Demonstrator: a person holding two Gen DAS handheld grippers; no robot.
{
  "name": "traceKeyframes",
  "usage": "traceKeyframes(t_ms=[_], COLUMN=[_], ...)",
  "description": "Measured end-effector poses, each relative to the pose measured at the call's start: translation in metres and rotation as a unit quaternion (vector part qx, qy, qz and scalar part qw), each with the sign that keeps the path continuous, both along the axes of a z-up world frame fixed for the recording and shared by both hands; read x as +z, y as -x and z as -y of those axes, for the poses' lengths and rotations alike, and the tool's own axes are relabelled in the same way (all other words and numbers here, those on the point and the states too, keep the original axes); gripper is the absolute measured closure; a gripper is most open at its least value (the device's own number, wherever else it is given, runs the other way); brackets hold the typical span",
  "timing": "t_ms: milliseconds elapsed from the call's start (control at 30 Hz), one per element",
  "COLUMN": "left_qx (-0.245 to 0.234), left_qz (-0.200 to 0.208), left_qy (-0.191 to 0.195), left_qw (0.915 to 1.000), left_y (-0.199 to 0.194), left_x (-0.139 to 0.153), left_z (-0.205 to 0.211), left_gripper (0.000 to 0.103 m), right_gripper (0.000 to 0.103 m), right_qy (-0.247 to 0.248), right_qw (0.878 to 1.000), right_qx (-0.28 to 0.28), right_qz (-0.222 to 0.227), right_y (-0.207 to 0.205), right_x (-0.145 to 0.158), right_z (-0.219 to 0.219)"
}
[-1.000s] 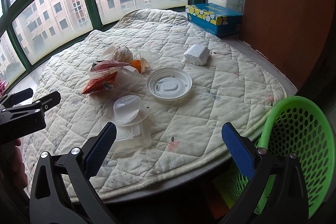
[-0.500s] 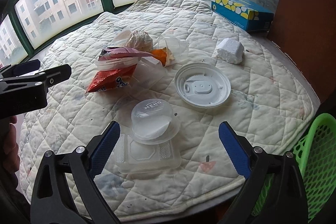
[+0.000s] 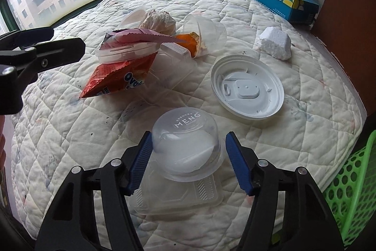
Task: Collect trash
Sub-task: 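Grasp the pink paper with the left gripper while the right gripper grasps the clear dome lid, then carry both items to the green basket and open both grippers to drop them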
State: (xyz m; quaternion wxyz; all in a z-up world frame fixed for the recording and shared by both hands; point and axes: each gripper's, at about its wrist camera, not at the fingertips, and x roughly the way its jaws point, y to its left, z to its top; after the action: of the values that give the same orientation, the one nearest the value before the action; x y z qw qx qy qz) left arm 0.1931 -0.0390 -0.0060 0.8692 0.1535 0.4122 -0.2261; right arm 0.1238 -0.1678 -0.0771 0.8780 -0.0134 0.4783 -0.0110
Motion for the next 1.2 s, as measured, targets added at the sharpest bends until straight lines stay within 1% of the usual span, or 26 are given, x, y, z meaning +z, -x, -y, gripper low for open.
traceKeyframes(t_ms=[100, 167, 300, 400, 467, 500, 533, 567, 600, 667, 700, 767, 800, 833, 900, 1000, 1067, 1200], left_qx=[-0.033, -0.053, -0.083, -0.096, -0.097, -0.096, -0.096, -0.097, -0.096, -0.097, -0.096, -0.092, -0.086, -0.08, -0.07, -0.054, -0.05, -0.04], left_qz=[0.014, 0.016, 0.012, 0.019, 0.016, 0.011, 0.004, 0.0, -0.002, -0.004, -0.003, 0.0, 0.003, 0.004, 0.003, 0.009, 0.02, 0.026], left_qy=[-0.02, -0.026, -0.03, -0.037, -0.038, -0.033, -0.023, -0.015, -0.01, 0.005, 0.011, 0.023, 0.029, 0.033, 0.047, 0.055, 0.062, 0.087], left_qw=[0.9992, 0.9982, 0.996, 0.9945, 0.9944, 0.9948, 0.9951, 0.9952, 0.9953, 0.9952, 0.9953, 0.9955, 0.9958, 0.9962, 0.9965, 0.997, 0.9966, 0.9951], left_y=[-0.005, -0.008, -0.012, -0.014, -0.018, -0.021, -0.024, -0.026, -0.028, -0.028, -0.027, -0.024, -0.024, -0.023, -0.02, -0.013, -0.005, 0.009], left_x=[-0.003, -0.005, -0.013, -0.02, -0.023, -0.024, -0.024, -0.024, -0.023, -0.019, -0.016, -0.009, -0.006, -0.002, 0.007, 0.022, 0.034, 0.058], left_z=[0.013, 0.021, 0.035, 0.045, 0.05, 0.051, 0.052, 0.052, 0.052, 0.051, 0.05, 0.047, 0.044, 0.041, 0.033, 0.023, 0.017, 0.009], left_gripper=[0.009, 0.02, 0.023, 0.03, 0.041, 0.044, 0.051, 0.06, 0.064, 0.078, 0.08, 0.086, 0.087, 0.089, 0.09, 0.094, 0.097, 0.098], right_gripper=[0.04, 0.04, 0.04, 0.04, 0.04, 0.04, 0.04, 0.04, 0.04, 0.04, 0.04, 0.04, 0.041, 0.046, 0.046, 0.046, 0.046, 0.046], right_qy=[0.0, -0.006, -0.021, -0.021, -0.018, -0.019, -0.021, -0.024, -0.025, -0.028, -0.028, -0.03, -0.031, -0.033, -0.04, -0.043, -0.048, -0.055], right_qw=[1.0, 1.0, 0.999, 0.999, 0.999, 0.999, 0.999, 0.999, 0.999, 0.999, 0.998, 0.998, 0.998, 0.998, 0.997, 0.997, 0.996, 0.995], right_qx=[-0.006, -0.013, -0.026, -0.028, -0.026, -0.026, -0.026, -0.027, -0.028, -0.029, -0.029, -0.03, -0.03, -0.03, -0.031, -0.029, -0.027, -0.025], right_qz=[0.006, 0.01, 0.015, 0.019, 0.023, 0.024, 0.026, 0.027, 0.03, 0.037, 0.041, 0.049, 0.052, 0.055, 0.056, 0.06, 0.066, 0.08], right_y=[0.006, 0.011, 0.023, 0.029, 0.034, 0.036, 0.037, 0.039, 0.04, 0.044, 0.046, 0.05, 0.052, 0.053, 0.055, 0.059, 0.062, 0.069], right_x=[0.006, 0.011, 0.019, 0.025, 0.029, 0.031, 0.033, 0.036, 0.038, 0.044, 0.048, 0.054, 0.056, 0.058, 0.061, 0.064, 0.067, 0.075], right_z=[0.002, 0.007, 0.02, 0.026, 0.031, 0.033, 0.036, 0.039, 0.041, 0.047, 0.049, 0.053, 0.055, 0.056, 0.06, 0.062, 0.063, 0.064])
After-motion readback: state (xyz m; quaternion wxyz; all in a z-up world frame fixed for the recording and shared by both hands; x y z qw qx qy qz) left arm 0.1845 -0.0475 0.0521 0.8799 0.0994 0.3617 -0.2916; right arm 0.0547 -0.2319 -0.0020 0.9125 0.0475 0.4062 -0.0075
